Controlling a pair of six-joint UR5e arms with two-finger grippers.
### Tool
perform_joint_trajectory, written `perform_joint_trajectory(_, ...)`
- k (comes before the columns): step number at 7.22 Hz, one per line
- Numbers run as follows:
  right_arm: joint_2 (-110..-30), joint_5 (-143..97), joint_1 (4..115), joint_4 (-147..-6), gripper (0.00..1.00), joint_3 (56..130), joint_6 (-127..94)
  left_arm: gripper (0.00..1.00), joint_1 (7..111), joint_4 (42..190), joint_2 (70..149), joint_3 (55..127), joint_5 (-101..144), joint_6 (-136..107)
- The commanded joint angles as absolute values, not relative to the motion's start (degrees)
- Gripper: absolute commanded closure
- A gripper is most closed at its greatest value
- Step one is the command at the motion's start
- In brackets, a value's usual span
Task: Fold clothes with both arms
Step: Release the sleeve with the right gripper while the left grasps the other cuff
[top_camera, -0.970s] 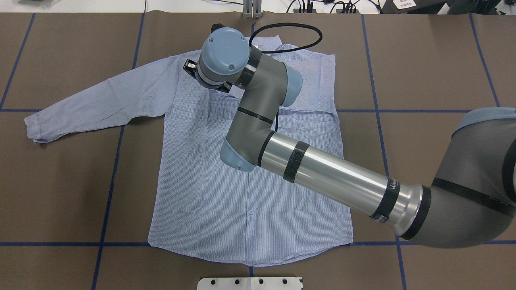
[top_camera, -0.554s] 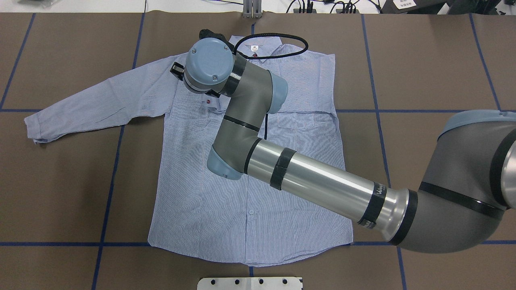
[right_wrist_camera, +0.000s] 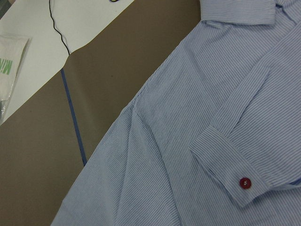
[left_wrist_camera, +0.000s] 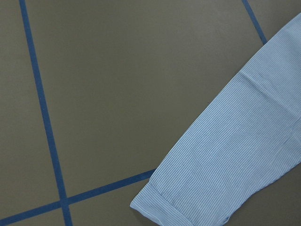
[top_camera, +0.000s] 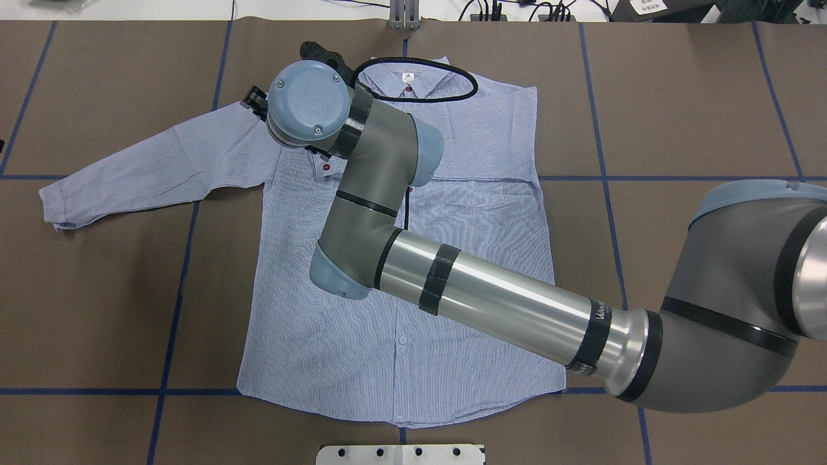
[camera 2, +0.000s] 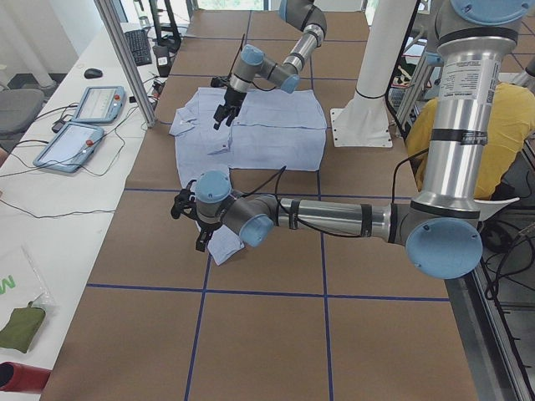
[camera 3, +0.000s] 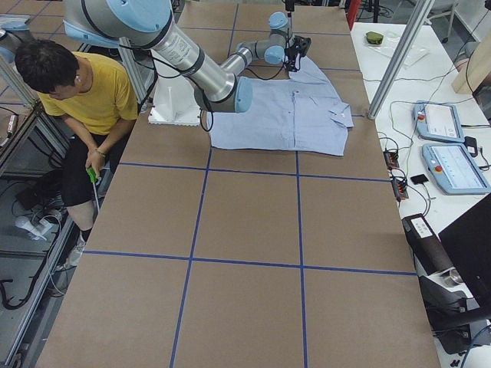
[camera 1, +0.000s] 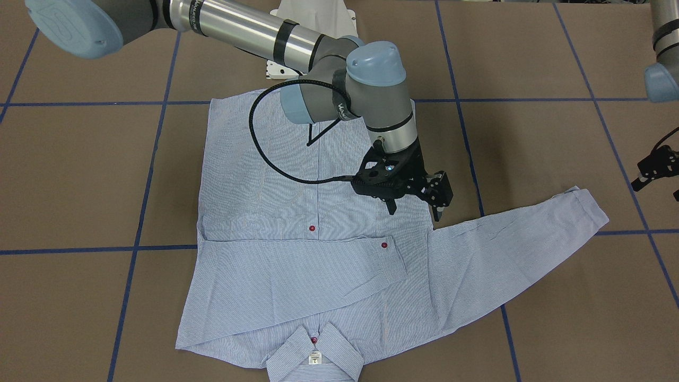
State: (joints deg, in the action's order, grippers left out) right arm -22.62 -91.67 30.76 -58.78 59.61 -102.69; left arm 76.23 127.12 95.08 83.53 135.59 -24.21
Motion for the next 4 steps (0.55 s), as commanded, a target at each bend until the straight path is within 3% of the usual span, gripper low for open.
perform_joint_trajectory(1, -29.51, -93.33, 33.47, -64.22, 0.01, 68.70, -102.92, 0.11, 72.44, 136.38, 95.98, 76.58, 134.31, -37.73)
perform_joint_trajectory(2, -33.97, -94.64, 34.18, -63.90, 0.01, 71.86, -102.40, 0.19, 69.64, 139.36, 95.11, 75.42, 134.21, -43.45)
perform_joint_trajectory(4, -39.97, -94.75, 35.24, -63.81, 0.01, 78.03, -99.33, 0.24, 68.91, 144.65, 93.52, 72.25, 134.82, -48.75)
